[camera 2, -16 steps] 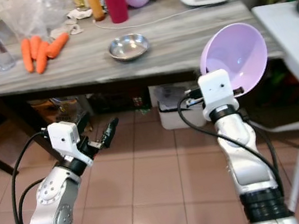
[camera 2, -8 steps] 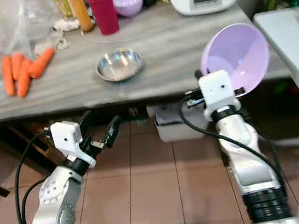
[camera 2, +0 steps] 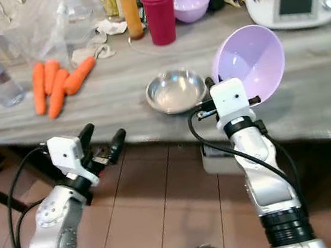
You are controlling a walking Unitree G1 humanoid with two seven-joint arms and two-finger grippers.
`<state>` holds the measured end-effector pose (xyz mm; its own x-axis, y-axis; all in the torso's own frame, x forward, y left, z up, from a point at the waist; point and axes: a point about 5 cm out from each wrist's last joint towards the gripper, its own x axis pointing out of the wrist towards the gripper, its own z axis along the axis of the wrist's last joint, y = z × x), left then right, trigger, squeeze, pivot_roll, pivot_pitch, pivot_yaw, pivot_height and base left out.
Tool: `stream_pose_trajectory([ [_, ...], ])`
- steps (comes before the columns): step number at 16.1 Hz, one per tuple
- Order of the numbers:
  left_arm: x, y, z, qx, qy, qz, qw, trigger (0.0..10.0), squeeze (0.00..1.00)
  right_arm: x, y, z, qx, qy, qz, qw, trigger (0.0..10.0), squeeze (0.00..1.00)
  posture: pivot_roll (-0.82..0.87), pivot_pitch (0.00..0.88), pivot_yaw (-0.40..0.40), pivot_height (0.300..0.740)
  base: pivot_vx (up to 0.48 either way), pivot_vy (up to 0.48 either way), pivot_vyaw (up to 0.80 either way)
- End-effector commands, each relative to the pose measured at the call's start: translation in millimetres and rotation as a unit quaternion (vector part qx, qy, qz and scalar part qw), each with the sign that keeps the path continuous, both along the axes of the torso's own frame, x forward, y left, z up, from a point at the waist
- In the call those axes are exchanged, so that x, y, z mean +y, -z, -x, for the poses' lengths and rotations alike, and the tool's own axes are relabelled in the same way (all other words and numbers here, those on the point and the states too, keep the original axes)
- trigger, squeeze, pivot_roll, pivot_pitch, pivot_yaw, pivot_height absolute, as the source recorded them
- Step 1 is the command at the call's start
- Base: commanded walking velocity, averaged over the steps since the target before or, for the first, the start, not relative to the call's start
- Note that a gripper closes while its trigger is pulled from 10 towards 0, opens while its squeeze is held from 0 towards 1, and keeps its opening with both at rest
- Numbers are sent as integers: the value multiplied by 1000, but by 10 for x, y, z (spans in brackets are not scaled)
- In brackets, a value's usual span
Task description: Setting the table
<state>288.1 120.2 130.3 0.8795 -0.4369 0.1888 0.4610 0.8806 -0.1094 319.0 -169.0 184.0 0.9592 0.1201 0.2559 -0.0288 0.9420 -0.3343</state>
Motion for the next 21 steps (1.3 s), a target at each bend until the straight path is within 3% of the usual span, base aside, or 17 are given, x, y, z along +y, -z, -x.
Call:
stream_pose_trajectory([
  [1,45,-13,1,-2,-4,-8,1000,10000,0,14,-50,6,-12,0,-5,1000,10000,0,-153,124,46,740,442,0,0],
  [9,137,8,71,1,-15,-20,1000,10000,0,24,-96,-7,-15,-16,1,1000,10000,0,-146,128,39,740,378,0,0],
  [10,156,44,114,5,-10,-30,999,10000,0,101,-100,-10,-9,-57,9,998,10000,0,-144,130,36,740,0,0,0],
  [12,165,62,162,6,-3,-35,999,10000,0,148,-117,-15,-7,-79,15,997,10000,0,-138,128,32,740,0,0,0],
  [21,221,96,305,0,13,-66,998,10000,0,268,-139,-84,7,-145,35,989,10000,0,-125,137,29,740,0,0,0],
])
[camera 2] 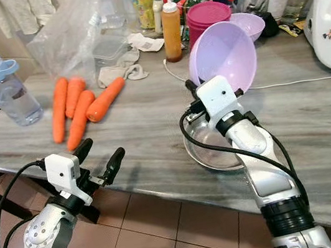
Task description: Setting the table
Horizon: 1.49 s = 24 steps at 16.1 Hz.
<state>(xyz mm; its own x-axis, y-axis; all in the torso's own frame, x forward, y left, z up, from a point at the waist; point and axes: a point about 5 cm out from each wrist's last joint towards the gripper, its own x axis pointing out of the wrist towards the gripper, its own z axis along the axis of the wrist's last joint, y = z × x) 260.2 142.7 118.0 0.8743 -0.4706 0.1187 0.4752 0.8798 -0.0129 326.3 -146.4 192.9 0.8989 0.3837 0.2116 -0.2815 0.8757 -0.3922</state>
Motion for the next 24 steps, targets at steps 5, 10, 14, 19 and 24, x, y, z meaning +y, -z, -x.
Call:
stream_pose_trajectory([
  [5,53,40,127,-4,33,-39,999,10000,0,431,-26,-13,42,-127,-8,991,10000,0,-124,138,33,740,0,0,0],
  [10,72,41,153,-1,49,-39,998,10000,0,571,82,0,107,-167,18,980,10000,0,-116,140,28,740,0,0,0],
  [14,52,67,183,2,73,-44,996,10000,0,559,146,25,142,-198,65,968,10000,0,-125,140,33,740,0,0,0],
  [19,40,81,189,5,81,-44,996,10000,0,515,243,40,190,-210,100,954,10000,0,-123,140,32,740,0,0,0],
  [24,4,73,198,7,88,-43,995,10000,0,510,275,58,198,-214,109,950,10000,1000,-122,133,35,740,0,0,0],
])
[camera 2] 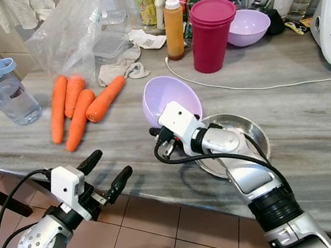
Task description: Setting the table
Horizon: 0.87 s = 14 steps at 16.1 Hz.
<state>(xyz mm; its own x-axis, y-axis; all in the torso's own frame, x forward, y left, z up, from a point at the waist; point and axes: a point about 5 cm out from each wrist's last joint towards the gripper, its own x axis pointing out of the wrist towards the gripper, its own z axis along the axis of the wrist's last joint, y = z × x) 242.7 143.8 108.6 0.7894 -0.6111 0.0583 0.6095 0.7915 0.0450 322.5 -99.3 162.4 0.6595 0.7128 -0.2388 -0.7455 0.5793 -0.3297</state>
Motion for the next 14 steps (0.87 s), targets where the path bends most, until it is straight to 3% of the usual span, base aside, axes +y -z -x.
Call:
stream_pose_trajectory([
  [1,-16,-26,25,-2,10,-3,1000,10000,0,41,-26,23,-4,-14,6,1000,10000,1000,-121,133,35,740,0,0,0],
  [8,-41,-54,31,1,14,-4,1000,10000,0,51,-59,10,-8,-12,0,1000,10000,1000,-116,143,39,740,0,0,0],
  [14,-7,-43,24,4,8,-8,1000,10000,0,65,-216,-34,-27,6,-36,999,10000,1000,-111,141,42,740,0,0,0],
])
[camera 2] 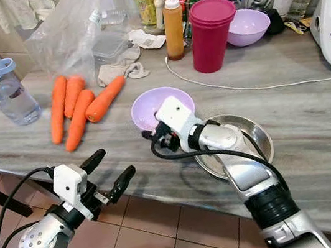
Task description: Setting the table
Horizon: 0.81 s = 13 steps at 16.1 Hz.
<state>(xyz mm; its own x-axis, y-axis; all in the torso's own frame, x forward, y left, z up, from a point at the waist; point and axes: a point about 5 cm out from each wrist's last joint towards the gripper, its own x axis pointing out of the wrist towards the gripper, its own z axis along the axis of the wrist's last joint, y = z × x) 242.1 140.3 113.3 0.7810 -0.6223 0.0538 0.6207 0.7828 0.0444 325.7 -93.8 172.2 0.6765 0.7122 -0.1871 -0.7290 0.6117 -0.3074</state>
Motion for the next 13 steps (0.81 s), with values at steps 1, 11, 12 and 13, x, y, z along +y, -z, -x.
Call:
stream_pose_trajectory([
  [1,32,10,16,3,1,-7,1000,10000,0,13,-149,-9,-18,3,-23,1000,10000,1000,-107,140,41,740,0,0,0],
  [11,24,-82,16,-11,-15,-6,1000,10000,0,-304,-388,116,-123,201,-126,964,10000,1000,-126,149,51,740,0,0,0],
  [12,37,-98,5,-14,-18,-6,1000,10000,0,-379,-387,174,-134,229,-128,956,10000,1000,-132,151,53,740,0,0,0],
  [13,43,-106,-1,-13,-18,-4,1000,10000,0,-422,-388,214,-141,244,-126,951,10000,1000,-139,155,57,740,0,0,0],
])
